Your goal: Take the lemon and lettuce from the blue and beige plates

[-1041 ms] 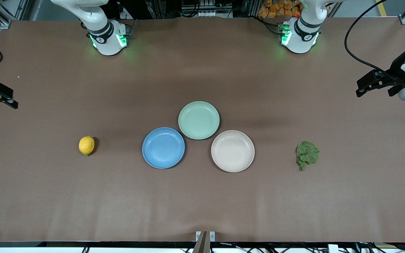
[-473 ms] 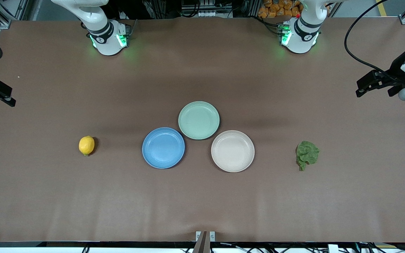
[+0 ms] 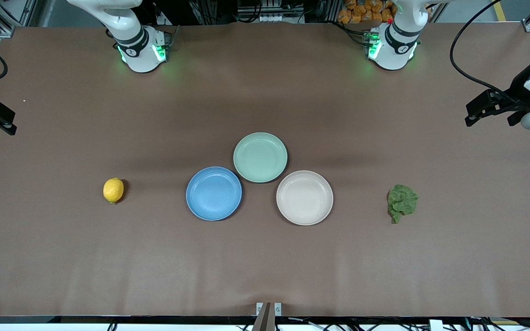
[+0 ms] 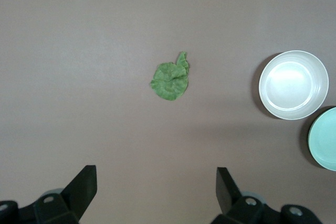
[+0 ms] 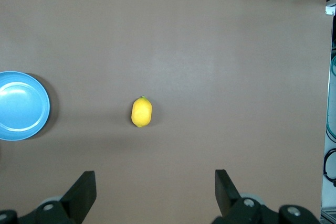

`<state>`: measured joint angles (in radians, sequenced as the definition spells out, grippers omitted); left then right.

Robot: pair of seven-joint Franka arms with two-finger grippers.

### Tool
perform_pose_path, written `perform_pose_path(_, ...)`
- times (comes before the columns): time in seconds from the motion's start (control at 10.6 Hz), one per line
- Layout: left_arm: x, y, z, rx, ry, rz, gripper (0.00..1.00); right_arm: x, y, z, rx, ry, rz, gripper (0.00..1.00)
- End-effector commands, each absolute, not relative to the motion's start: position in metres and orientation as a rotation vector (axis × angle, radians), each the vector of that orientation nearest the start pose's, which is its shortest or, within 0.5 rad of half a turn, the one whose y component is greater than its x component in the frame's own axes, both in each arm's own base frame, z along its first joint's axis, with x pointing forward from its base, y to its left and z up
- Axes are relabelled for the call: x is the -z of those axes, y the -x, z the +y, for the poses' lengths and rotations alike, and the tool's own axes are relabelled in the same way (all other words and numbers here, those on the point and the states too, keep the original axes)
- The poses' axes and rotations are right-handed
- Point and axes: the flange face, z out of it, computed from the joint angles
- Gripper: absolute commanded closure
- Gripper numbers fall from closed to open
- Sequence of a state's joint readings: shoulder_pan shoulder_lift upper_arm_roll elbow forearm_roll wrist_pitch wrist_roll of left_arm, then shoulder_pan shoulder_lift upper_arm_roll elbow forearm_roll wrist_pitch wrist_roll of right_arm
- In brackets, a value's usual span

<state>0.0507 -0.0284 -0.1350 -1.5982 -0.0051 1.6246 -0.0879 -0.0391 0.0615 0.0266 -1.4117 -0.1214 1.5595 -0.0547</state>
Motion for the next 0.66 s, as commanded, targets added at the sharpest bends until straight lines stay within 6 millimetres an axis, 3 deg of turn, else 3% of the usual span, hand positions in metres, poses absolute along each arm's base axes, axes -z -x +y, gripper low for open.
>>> perform_pose_path(0.0, -0.6393, -0.5451, -0.049, 0.088, 3.153, 0.034, 0.0, -0.6711, -0.5652, -0.02, 0.146, 3.268, -0.024, 0.0)
perform_pose_path(0.57, -0.64, -0.5443, -0.0507, 0.088, 3.153, 0.039, 0.0, -0.6688, -0.5606, -0.0195, 0.099, 3.226, -0.002, 0.0)
